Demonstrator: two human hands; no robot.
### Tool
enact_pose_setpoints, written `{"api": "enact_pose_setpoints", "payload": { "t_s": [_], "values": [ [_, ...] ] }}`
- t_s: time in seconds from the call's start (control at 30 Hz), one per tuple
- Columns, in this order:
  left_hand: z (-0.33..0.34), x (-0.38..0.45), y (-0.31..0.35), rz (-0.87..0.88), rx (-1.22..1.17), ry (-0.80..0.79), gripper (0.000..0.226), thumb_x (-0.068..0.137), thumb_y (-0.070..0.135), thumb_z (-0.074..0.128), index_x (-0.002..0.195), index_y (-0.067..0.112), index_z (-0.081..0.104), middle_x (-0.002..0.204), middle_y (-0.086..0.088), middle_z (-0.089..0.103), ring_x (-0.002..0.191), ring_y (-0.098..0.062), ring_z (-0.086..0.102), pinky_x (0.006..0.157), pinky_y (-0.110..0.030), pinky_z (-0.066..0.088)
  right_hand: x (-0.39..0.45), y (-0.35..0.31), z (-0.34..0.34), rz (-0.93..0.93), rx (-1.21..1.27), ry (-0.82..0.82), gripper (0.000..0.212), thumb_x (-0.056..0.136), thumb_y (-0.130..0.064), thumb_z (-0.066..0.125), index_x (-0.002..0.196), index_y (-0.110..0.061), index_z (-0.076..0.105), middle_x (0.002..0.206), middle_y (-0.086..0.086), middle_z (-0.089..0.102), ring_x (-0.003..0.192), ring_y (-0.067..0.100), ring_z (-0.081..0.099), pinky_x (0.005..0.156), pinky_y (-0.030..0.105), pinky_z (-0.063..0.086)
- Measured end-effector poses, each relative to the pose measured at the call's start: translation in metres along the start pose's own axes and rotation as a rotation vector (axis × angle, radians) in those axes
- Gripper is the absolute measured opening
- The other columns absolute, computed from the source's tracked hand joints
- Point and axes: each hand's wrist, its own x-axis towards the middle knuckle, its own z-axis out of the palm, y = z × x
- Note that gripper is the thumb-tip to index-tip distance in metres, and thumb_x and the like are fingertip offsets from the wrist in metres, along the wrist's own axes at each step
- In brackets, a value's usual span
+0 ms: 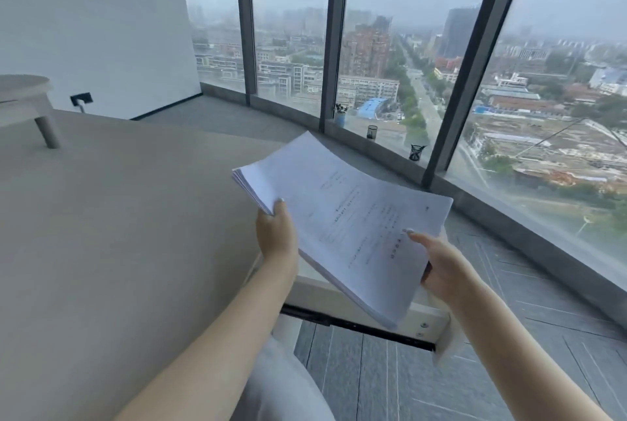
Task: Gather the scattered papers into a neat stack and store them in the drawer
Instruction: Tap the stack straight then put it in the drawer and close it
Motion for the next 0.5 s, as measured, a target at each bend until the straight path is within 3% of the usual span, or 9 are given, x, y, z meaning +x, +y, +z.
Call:
{"api": "enact_pose_setpoints", "payload": {
  "t_s": [0.1, 0.17, 0.27, 0.4, 0.5],
  "values": [
    [0.02, -0.006, -0.034, -0.098, 0.041, -0.066, 0.022, 0.095, 0.022, 0.042, 0.09, 0.007, 0.057, 0.073, 0.001, 0.055, 0.072, -0.021, 0.052, 0.053, -0.024, 0.036, 0.017, 0.01, -0.018, -0.04, -0.072, 0.149, 0.027, 0.094, -0.003, 0.044, 0.117, -0.011, 0.054, 0.099, 0.01, 0.065, 0.086, 0.028, 0.061, 0.076, 0.043, 0.05],
    [0.03, 0.0, -0.052, -0.258, -0.008, -0.077, 0.014, 0.093, 0.021, 0.045, 0.085, 0.014, 0.054, 0.075, 0.003, 0.053, 0.073, -0.02, 0.053, 0.062, -0.026, 0.041, 0.028, 0.009, -0.029, -0.046, -0.17, 0.233, 0.022, 0.093, -0.004, 0.046, 0.111, -0.013, 0.056, 0.096, 0.008, 0.066, 0.083, 0.026, 0.062, 0.08, 0.044, 0.05],
    [0.042, 0.024, -0.077, -0.492, -0.147, -0.049, 0.01, 0.093, 0.009, 0.047, 0.094, 0.012, 0.056, 0.091, -0.002, 0.059, 0.083, -0.024, 0.057, 0.079, -0.034, 0.046, 0.052, 0.006, -0.04, -0.063, -0.31, 0.286, 0.02, 0.091, -0.003, 0.048, 0.105, -0.013, 0.058, 0.095, 0.009, 0.065, 0.079, 0.025, 0.062, 0.068, 0.037, 0.051],
    [0.057, 0.051, -0.112, -0.726, -0.287, -0.019, 0.038, 0.095, -0.002, 0.04, 0.131, 0.005, 0.049, 0.126, -0.015, 0.057, 0.114, -0.034, 0.056, 0.09, -0.041, 0.046, 0.095, 0.005, -0.05, -0.031, -0.437, 0.332, 0.018, 0.09, -0.001, 0.049, 0.102, -0.012, 0.058, 0.097, 0.011, 0.064, 0.072, 0.021, 0.061, 0.059, 0.03, 0.048],
    [0.066, 0.066, -0.13, -0.832, -0.219, 0.007, 0.036, 0.094, 0.002, 0.036, 0.124, 0.011, 0.054, 0.135, -0.011, 0.055, 0.107, -0.028, 0.057, 0.096, -0.045, 0.046, 0.124, 0.013, -0.047, 0.002, -0.558, 0.318, 0.021, 0.088, 0.001, 0.047, 0.104, -0.009, 0.057, 0.095, 0.012, 0.063, 0.071, 0.021, 0.058, 0.057, 0.026, 0.046]
  ]
}}
